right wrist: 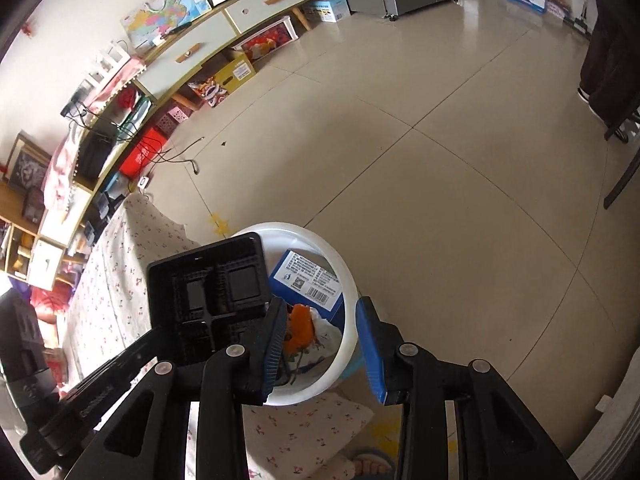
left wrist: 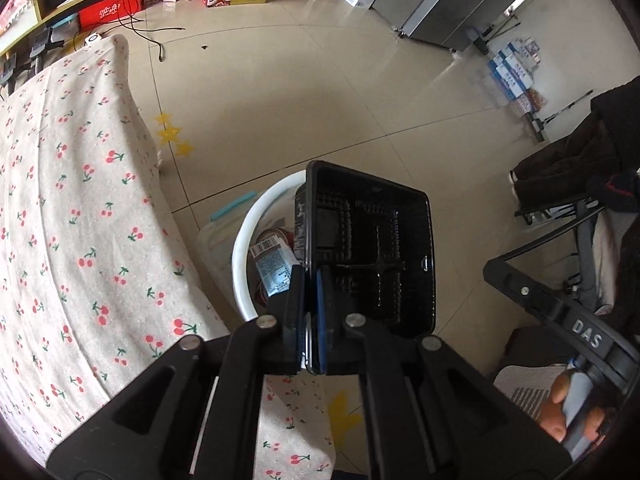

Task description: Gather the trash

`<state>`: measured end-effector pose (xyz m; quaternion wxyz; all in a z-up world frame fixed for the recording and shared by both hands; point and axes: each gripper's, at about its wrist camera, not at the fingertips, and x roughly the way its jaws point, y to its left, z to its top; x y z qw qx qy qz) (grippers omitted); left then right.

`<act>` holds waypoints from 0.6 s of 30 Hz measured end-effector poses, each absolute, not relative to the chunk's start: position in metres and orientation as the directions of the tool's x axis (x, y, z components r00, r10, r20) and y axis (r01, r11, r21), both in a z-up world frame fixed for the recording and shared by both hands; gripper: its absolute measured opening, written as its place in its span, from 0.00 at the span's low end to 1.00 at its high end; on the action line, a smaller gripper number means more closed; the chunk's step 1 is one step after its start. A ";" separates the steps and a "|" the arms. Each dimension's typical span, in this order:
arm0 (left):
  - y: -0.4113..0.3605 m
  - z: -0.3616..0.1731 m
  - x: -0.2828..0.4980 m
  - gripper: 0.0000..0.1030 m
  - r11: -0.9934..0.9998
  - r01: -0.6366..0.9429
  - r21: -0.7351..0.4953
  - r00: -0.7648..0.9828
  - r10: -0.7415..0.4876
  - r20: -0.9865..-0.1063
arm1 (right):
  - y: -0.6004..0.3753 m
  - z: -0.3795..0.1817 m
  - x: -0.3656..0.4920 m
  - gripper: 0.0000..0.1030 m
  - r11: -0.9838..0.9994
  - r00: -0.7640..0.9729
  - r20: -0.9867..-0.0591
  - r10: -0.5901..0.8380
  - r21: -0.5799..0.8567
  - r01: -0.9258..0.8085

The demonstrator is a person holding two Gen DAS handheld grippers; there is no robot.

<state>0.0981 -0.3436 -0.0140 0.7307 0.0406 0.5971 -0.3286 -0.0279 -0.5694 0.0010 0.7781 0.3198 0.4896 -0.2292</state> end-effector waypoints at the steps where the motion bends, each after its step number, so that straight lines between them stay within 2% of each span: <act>1: -0.351 -0.017 0.098 0.06 0.786 0.528 -0.322 0.062 -0.414 -0.908 | -0.569 0.002 -0.028 0.36 0.691 0.422 -0.906 -0.042 0.279 0.667; 5: -0.372 -0.029 0.097 0.12 0.794 0.523 -0.308 0.000 -0.362 -0.932 | -0.572 0.007 -0.025 0.36 0.688 0.438 -0.898 -0.034 0.297 0.662; 6: -0.373 -0.028 0.097 0.19 0.793 0.520 -0.319 -0.006 -0.370 -0.929 | -0.572 0.008 -0.025 0.36 0.688 0.439 -0.898 -0.031 0.299 0.661; 7: -0.372 -0.026 0.097 0.31 0.788 0.515 -0.339 -0.016 -0.386 -0.922 | -0.572 0.009 -0.025 0.36 0.687 0.443 -0.896 -0.028 0.304 0.660; 9: -0.367 -0.022 0.100 0.47 0.776 0.516 -0.362 -0.018 -0.413 -0.911 | -0.572 0.011 -0.027 0.36 0.688 0.455 -0.890 -0.026 0.315 0.654; 15: -0.333 -0.012 0.109 0.49 0.768 0.471 -0.434 0.006 -0.494 -0.869 | -0.563 0.013 -0.020 0.36 0.706 0.467 -0.884 -0.027 0.314 0.634; 18: -0.308 0.002 0.100 0.50 0.781 0.485 -0.393 0.084 -0.489 -0.868 | -0.550 0.018 -0.017 0.39 0.750 0.469 -0.883 -0.028 0.292 0.594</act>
